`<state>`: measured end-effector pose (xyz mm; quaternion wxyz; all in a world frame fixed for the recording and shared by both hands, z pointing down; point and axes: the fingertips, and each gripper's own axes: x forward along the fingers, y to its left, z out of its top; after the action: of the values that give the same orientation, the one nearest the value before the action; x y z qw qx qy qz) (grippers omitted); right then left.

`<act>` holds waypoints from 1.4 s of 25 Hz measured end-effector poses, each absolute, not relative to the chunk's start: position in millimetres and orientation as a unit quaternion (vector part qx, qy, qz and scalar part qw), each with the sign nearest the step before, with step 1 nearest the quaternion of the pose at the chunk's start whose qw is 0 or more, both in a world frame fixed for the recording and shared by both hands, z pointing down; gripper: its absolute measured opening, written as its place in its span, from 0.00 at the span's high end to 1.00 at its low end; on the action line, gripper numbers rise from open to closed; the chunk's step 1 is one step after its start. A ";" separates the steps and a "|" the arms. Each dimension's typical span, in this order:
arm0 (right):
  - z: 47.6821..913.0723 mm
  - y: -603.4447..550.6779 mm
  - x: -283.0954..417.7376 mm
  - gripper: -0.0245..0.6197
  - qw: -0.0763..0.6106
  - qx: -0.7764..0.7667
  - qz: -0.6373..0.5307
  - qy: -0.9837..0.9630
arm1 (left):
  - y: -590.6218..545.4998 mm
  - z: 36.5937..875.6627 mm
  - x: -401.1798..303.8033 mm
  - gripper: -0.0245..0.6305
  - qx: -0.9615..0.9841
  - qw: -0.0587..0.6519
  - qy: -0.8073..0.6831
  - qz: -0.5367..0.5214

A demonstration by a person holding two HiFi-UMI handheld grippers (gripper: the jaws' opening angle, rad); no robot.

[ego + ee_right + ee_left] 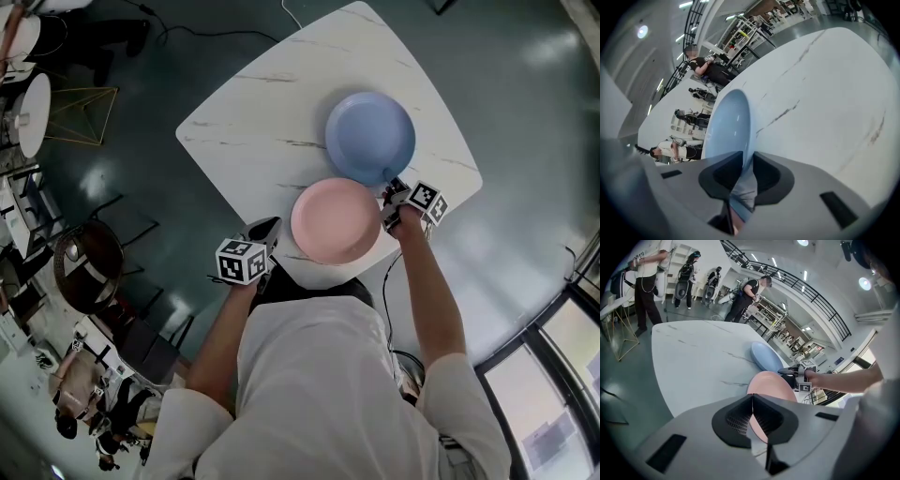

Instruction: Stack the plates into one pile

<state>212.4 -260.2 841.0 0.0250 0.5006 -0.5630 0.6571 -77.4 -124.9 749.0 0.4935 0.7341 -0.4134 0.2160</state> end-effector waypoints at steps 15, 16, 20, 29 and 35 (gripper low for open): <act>823.7 -274.4 235.8 0.90 -0.041 0.535 0.667 -0.517 | -121.9 741.8 -76.0 0.94 0.736 0.486 -0.420 0.213; 822.2 -273.9 237.0 0.90 -0.045 0.535 0.668 -0.516 | -121.5 741.5 -76.0 0.94 0.736 0.485 -0.421 0.213; 813.5 -266.5 240.6 0.90 -0.051 0.532 0.670 -0.515 | -116.8 737.9 -73.3 0.94 0.738 0.483 -0.421 0.210; 797.0 -246.9 254.3 0.90 -0.055 0.533 0.667 -0.517 | -107.5 728.5 -66.8 0.94 0.745 0.474 -0.419 0.212; 784.2 -226.4 258.8 0.90 -0.055 0.530 0.666 -0.521 | -93.1 724.8 -63.6 0.94 0.746 0.474 -0.417 0.210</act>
<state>258.8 -226.4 784.2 -0.0553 0.5304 -0.5213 0.6662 -63.6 -93.1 724.8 0.4742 0.7462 -0.4174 0.2099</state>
